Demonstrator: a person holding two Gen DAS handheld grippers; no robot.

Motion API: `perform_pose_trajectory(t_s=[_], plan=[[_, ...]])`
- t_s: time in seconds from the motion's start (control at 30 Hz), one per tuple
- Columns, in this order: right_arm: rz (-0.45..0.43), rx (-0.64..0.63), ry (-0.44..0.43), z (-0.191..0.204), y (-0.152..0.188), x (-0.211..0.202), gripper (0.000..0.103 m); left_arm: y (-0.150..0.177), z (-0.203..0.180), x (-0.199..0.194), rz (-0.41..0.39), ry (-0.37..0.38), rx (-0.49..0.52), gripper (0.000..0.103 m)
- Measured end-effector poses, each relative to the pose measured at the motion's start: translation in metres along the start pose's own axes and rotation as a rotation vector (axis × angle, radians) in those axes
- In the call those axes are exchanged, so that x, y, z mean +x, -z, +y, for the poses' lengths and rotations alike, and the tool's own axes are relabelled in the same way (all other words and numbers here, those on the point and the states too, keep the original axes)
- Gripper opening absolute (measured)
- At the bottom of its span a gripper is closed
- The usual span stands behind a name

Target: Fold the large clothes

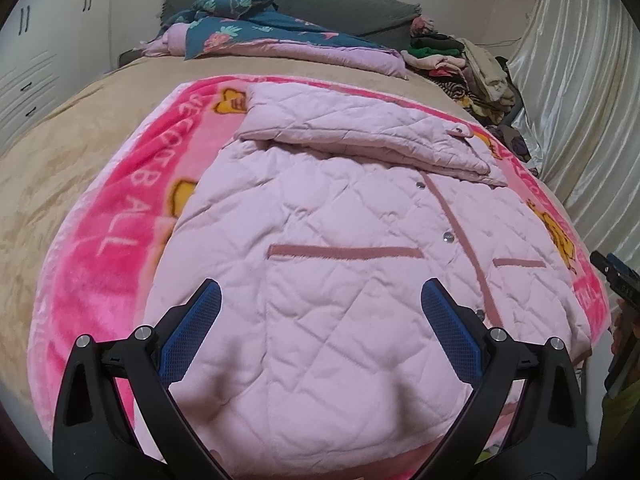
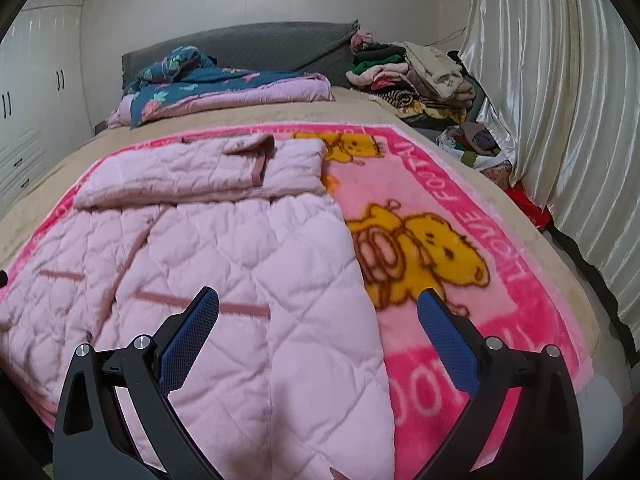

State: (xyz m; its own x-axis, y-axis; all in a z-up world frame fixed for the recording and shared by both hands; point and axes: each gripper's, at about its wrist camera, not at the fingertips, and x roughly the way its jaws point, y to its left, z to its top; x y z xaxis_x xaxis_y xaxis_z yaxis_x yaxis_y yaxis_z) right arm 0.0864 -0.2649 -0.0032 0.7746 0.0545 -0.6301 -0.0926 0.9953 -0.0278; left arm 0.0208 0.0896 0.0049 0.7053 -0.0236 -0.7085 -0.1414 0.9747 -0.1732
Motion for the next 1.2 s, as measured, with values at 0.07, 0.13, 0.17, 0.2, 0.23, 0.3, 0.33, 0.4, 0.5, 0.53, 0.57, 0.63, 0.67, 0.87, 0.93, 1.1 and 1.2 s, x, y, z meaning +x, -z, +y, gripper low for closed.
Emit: perform_pose_trajectory(t_s=[0.07,0.13,0.17,0.2,0.23,0.3,0.33,0.4,0.5,0.53,0.57,0.63,0.67,0.87,0.93,1.1,1.2], plan=[[0.009,-0.001,0.003,-0.001,0.005,0.001,0.099,0.003,0.004,-0.001,0.006,-0.008,-0.003,0.094],[0.017,0.003,0.004,-0.003,0.009,0.002,0.099,0.005,0.006,-0.001,0.01,-0.016,-0.005,0.094],[0.025,0.007,0.002,-0.004,0.011,0.003,0.099,0.007,0.009,-0.001,0.016,-0.019,-0.007,0.094],[0.03,0.01,-0.002,-0.005,0.013,0.004,0.099,0.009,0.011,0.0,0.022,-0.025,-0.011,0.094],[0.041,0.014,-0.005,-0.006,0.016,0.006,0.099,0.009,0.013,0.0,0.026,-0.028,-0.014,0.094],[0.052,0.014,-0.005,-0.007,0.019,0.008,0.099,0.013,0.017,0.0,0.036,-0.033,-0.025,0.094],[0.06,0.016,-0.008,-0.007,0.022,0.009,0.099,0.014,0.021,0.001,0.043,-0.037,-0.033,0.094],[0.077,0.019,-0.008,-0.008,0.026,0.012,0.099,0.017,0.026,0.003,0.057,-0.042,-0.046,0.094],[0.095,0.028,-0.012,-0.009,0.032,0.015,0.099,0.023,0.038,0.005,0.081,-0.041,-0.088,0.094],[0.105,0.032,-0.013,-0.01,0.034,0.016,0.099,0.025,0.043,0.005,0.088,-0.037,-0.11,0.094],[0.11,0.033,-0.013,-0.011,0.036,0.017,0.099,0.026,0.049,0.006,0.093,-0.033,-0.132,0.094],[0.115,0.032,-0.008,-0.013,0.039,0.017,0.099,0.03,0.06,0.005,0.103,-0.012,-0.177,0.094],[0.115,0.032,-0.004,-0.014,0.04,0.017,0.099,0.031,0.063,0.005,0.106,-0.01,-0.187,0.094],[0.12,0.043,0.011,-0.02,0.044,0.016,0.099,0.039,0.079,0.001,0.12,-0.009,-0.245,0.094],[0.125,0.048,0.015,-0.022,0.047,0.016,0.099,0.039,0.083,0.0,0.121,-0.03,-0.254,0.094],[0.151,0.054,0.015,-0.026,0.058,0.019,0.099,0.043,0.097,0.002,0.149,-0.015,-0.314,0.094],[0.17,0.057,0.005,-0.026,0.065,0.02,0.099,0.045,0.097,0.011,0.197,0.016,-0.318,0.094]])
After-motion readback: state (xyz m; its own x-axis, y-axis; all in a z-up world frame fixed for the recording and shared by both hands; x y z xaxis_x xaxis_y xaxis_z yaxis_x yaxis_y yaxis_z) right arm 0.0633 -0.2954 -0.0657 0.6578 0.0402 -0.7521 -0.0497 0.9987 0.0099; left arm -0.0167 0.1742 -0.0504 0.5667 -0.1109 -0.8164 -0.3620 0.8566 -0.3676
